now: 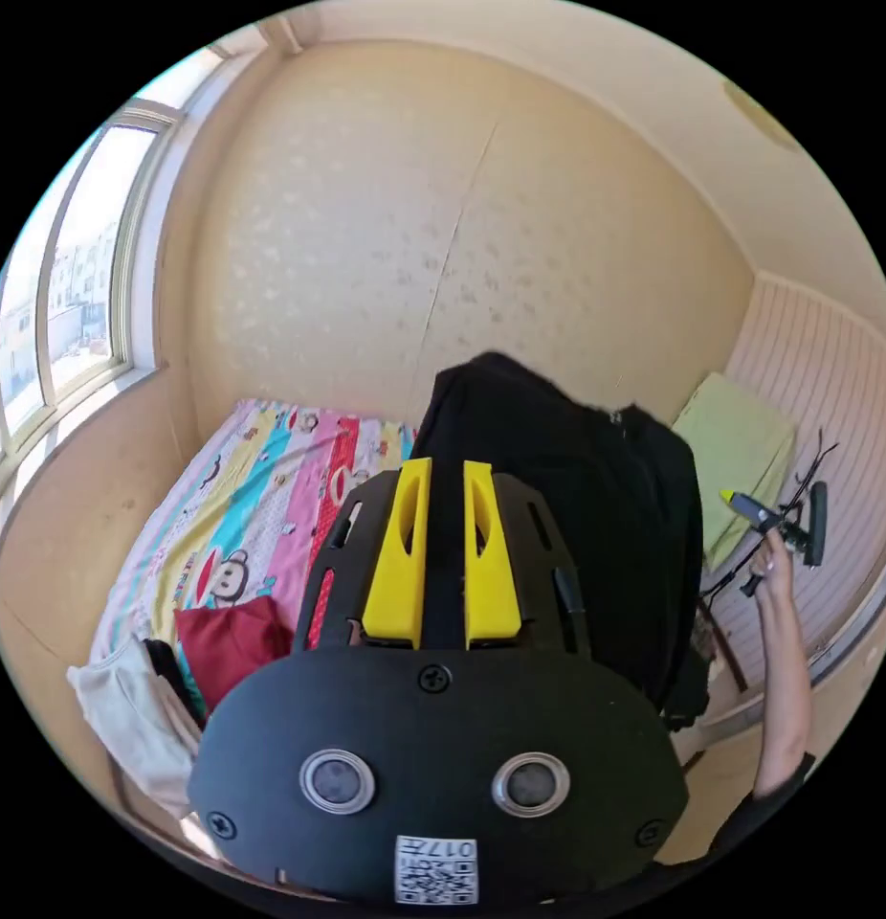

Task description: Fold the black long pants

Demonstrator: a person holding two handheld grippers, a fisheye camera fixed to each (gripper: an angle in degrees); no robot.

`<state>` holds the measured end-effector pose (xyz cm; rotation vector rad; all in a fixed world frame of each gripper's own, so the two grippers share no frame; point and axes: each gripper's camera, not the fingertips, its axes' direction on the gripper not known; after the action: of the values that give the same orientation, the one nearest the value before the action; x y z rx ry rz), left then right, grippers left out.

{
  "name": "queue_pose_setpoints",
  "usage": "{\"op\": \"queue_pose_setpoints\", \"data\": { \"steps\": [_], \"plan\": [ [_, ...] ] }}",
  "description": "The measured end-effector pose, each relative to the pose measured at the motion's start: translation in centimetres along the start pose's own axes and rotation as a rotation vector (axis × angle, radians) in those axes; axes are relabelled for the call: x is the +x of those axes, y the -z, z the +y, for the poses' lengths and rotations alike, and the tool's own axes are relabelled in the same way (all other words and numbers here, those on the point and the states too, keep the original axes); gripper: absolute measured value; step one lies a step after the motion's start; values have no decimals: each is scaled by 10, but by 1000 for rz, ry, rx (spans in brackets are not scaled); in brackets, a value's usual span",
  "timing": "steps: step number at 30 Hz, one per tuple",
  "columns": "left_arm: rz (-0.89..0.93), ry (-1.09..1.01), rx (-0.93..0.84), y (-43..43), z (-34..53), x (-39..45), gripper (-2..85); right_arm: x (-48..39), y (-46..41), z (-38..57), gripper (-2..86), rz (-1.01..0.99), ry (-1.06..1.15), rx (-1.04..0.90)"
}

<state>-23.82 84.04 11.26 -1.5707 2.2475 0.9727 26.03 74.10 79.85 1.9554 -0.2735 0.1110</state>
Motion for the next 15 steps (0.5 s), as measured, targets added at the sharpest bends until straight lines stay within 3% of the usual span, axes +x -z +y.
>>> {"op": "queue_pose_setpoints", "data": {
  "steps": [5, 7, 11, 15],
  "plan": [
    [8, -98, -279, -137, 151, -47, 71, 54, -213, 189, 60, -27, 124, -321],
    [63, -79, -433, -177, 233, -71, 72, 89, -298, 309, 60, -87, 107, -531],
    [127, -35, -558, -188, 325, -94, 100, 118, -350, 461, 68, -120, 107, -667],
    [178, -43, -637, -175, 384, -78, 142, 134, -326, 559, 85, -122, 88, -584]
  ]
}}
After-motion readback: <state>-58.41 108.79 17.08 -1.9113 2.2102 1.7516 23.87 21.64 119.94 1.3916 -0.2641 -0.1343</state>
